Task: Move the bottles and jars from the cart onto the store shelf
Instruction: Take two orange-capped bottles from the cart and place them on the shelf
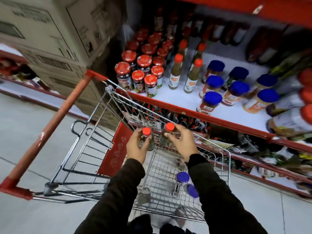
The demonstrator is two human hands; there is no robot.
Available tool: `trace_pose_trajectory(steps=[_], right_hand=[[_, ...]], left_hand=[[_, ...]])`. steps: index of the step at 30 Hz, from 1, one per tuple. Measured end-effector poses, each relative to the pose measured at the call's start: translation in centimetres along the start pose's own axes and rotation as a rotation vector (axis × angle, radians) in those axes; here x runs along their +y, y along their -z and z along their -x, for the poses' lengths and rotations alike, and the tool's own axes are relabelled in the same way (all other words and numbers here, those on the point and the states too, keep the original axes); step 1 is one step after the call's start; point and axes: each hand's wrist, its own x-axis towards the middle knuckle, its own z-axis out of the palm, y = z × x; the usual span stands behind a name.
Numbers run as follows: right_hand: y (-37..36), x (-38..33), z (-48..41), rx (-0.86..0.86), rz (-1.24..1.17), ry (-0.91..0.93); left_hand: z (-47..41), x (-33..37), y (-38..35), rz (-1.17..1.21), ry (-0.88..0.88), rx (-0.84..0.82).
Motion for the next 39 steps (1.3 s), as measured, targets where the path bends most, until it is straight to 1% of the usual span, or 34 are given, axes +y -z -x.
trace_pose_trajectory(steps=[6, 9, 13, 15, 20, 25, 31, 35, 39], right_hand=[[4.2, -3.4, -2.4, 0.217, 0.023, 0.077], [6.0, -5.1, -4.1, 0.286, -0.01, 0.092], [7.4, -6.3, -6.3, 0.38, -0.011, 0.126], [7.7, -6.5, -7.5, 0.412, -0.003, 0.115], [7.9, -6.0, -9.7, 0.419, 0.05, 0.038], [7.8, -5.3, -10.9, 0.384, 0.082, -0.018], [7.2, -5.1, -11.0, 0.355, 0.169, -0.014], [6.5, -4.4, -9.4, 0.333, 0.166, -0.005], [5.3, -2.5, -6.0, 0.335, 0.113, 0.033]], left_hand=[[-4.5, 6.2, -0.5, 0.112, -0.136, -0.031], [-7.0, 9.3, -0.9, 0.147, -0.195, -0.02], [-10.8, 12.5, -2.0, 0.146, -0.297, -0.051], [-12.5, 13.5, -3.0, 0.145, -0.313, -0.08], [-15.9, 13.3, -5.5, 0.057, -0.329, -0.155], [-16.8, 11.7, -6.6, -0.046, -0.324, -0.187], [-16.3, 11.2, -6.9, -0.079, -0.316, -0.155], [-14.9, 10.6, -7.0, -0.107, -0.343, -0.13], [-11.5, 8.8, -7.5, -0.096, -0.264, -0.088]])
